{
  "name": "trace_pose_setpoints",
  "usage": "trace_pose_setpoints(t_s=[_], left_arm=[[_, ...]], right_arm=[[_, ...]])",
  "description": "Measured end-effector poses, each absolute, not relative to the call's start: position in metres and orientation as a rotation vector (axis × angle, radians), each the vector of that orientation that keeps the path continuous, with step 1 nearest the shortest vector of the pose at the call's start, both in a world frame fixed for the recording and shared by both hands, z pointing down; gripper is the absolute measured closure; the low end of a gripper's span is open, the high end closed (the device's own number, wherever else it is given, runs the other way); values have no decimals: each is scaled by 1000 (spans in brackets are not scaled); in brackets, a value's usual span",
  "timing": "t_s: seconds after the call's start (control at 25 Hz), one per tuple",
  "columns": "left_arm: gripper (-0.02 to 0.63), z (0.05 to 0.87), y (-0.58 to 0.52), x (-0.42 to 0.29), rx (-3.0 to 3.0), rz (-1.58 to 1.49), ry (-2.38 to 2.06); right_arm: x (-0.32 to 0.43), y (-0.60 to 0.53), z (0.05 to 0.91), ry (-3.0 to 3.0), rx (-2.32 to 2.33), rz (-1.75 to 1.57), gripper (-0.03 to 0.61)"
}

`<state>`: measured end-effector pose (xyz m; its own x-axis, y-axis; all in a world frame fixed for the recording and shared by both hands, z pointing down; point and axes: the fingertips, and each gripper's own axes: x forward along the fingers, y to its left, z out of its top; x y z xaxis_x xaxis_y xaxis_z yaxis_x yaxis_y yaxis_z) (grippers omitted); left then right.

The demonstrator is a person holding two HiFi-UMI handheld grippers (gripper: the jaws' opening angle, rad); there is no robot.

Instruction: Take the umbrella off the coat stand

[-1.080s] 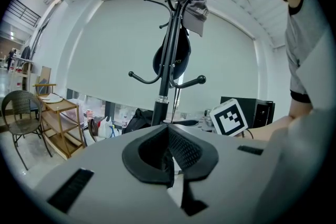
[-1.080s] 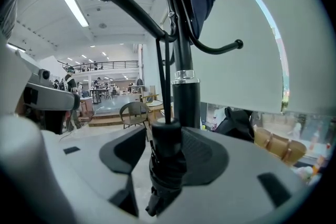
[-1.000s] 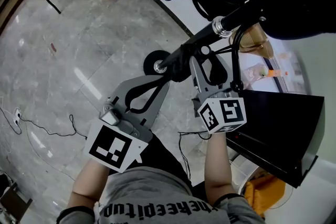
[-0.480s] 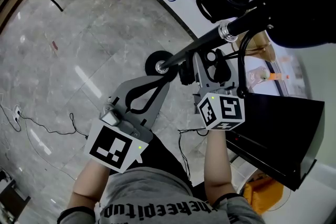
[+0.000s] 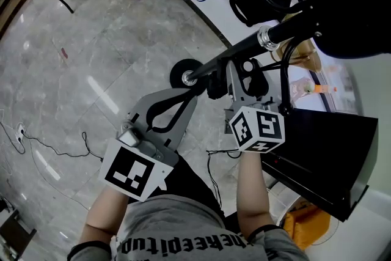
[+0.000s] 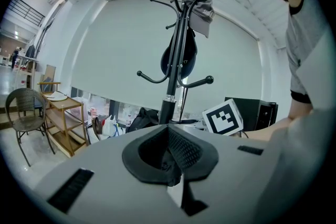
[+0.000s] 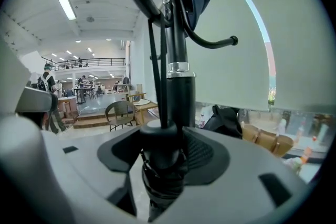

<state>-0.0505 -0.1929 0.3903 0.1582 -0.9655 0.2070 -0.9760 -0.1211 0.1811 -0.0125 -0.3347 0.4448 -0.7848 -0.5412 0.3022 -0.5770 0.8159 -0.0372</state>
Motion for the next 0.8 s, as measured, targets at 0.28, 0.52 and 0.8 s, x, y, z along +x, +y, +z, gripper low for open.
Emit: trace_pose_setpoints(t_s=[0.28,0.52,0.8], left_arm=[[598,386,-187,-53,2185,59,-1881],[598,380,-179,-58,2203,49,-1872],[598,371,-173,-65,2237,43,-1843]], right_arm=[[-11,-326,425,-2776,886,300,342],[-10,-316,401,-2830,933,252,344],[0,-308,390,-2801,994,270,347]])
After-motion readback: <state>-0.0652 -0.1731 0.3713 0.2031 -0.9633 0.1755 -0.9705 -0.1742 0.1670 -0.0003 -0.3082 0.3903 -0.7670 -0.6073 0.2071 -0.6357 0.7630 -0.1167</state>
